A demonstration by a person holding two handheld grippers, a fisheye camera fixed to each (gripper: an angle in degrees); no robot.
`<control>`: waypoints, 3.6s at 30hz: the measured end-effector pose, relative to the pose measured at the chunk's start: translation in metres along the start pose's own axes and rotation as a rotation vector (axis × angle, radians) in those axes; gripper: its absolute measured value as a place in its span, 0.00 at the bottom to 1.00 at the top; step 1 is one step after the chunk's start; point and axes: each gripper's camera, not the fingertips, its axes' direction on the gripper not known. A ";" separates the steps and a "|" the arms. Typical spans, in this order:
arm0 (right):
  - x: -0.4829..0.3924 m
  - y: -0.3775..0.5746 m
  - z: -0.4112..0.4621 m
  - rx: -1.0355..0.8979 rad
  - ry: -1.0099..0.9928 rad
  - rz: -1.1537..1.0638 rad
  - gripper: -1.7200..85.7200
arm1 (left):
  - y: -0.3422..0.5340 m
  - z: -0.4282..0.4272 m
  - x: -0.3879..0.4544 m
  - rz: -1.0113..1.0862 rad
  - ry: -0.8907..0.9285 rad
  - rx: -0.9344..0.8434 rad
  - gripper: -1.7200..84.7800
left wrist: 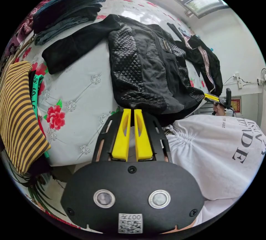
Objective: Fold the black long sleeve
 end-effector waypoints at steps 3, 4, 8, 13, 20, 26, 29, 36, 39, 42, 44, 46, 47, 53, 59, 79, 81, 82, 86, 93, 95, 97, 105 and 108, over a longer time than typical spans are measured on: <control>0.018 0.010 -0.004 -0.023 -0.082 0.070 0.06 | 0.005 -0.020 -0.006 -0.017 -0.009 0.064 0.01; 0.026 0.017 0.006 -0.040 -0.131 0.100 0.05 | 0.008 -0.011 -0.016 -0.036 -0.014 0.047 0.01; 0.067 -0.022 0.023 -0.053 -0.212 0.170 0.04 | -0.018 0.032 -0.067 -0.142 0.118 -0.012 0.01; 0.058 -0.161 -0.124 0.320 0.032 0.024 0.03 | -0.164 -0.095 -0.049 0.001 0.136 0.303 0.01; -0.065 -0.121 -0.280 0.856 0.428 -0.167 0.03 | -0.149 -0.276 0.065 0.309 -0.002 0.655 0.01; -0.073 -0.023 -0.184 0.644 0.313 -0.193 0.03 | -0.056 -0.210 0.068 0.335 -0.136 0.510 0.01; -0.055 0.014 -0.086 0.367 0.192 -0.057 0.03 | -0.017 -0.110 0.027 0.214 -0.080 0.339 0.01; -0.066 0.049 0.015 -0.067 0.168 -0.017 0.02 | 0.073 0.065 -0.043 -0.106 0.020 -0.024 0.01; -0.077 0.051 -0.015 -0.038 0.162 -0.056 0.02 | 0.093 0.036 -0.041 -0.098 0.093 0.068 0.01; -0.084 0.057 -0.018 -0.057 0.138 -0.040 0.02 | 0.111 0.029 -0.040 -0.095 0.080 0.065 0.01; -0.089 0.071 0.011 -0.131 0.125 -0.008 0.03 | 0.126 0.043 -0.045 -0.124 0.068 0.031 0.01; -0.090 0.083 0.042 -0.206 0.103 0.035 0.03 | 0.148 0.080 -0.055 -0.198 0.054 -0.060 0.02; -0.090 0.091 0.059 -0.247 0.083 0.075 0.04 | 0.153 0.088 -0.058 -0.221 0.054 -0.077 0.02; -0.080 0.103 0.045 -0.259 -0.006 0.134 0.07 | 0.183 0.091 -0.071 -0.290 0.117 -0.072 0.07; 0.002 0.086 -0.026 0.024 0.133 0.313 0.09 | 0.203 0.047 -0.074 -0.353 -0.034 -0.070 0.07; 0.287 -0.073 -0.002 0.127 0.197 0.671 0.10 | 0.098 0.023 0.023 -0.557 0.161 0.199 0.08; 0.285 -0.075 0.002 0.091 0.231 0.644 0.08 | 0.093 0.022 0.019 -0.577 0.165 0.203 0.08; 0.279 -0.075 -0.007 0.105 0.248 0.601 0.06 | 0.088 0.021 0.017 -0.581 0.162 0.205 0.08; 0.264 -0.047 -0.093 0.286 0.433 0.568 0.03 | 0.066 0.011 0.009 -0.555 0.124 0.211 0.08; 0.296 -0.017 -0.089 0.048 0.447 0.775 0.04 | -0.040 0.013 -0.025 -0.371 0.039 0.183 0.10; 0.252 -0.017 -0.111 0.220 0.547 0.764 0.05 | -0.081 0.012 -0.028 -0.292 -0.004 0.185 0.11; 0.203 -0.031 -0.117 0.368 0.588 0.665 0.05 | -0.138 0.013 -0.026 -0.179 -0.073 0.192 0.12; 0.039 -0.192 0.019 0.301 0.108 0.019 0.07 | -0.266 0.088 -0.023 0.040 -0.356 0.054 0.14; -0.005 -0.245 0.085 0.208 0.062 -0.108 0.07 | -0.267 0.125 -0.035 0.068 -0.405 -0.060 0.05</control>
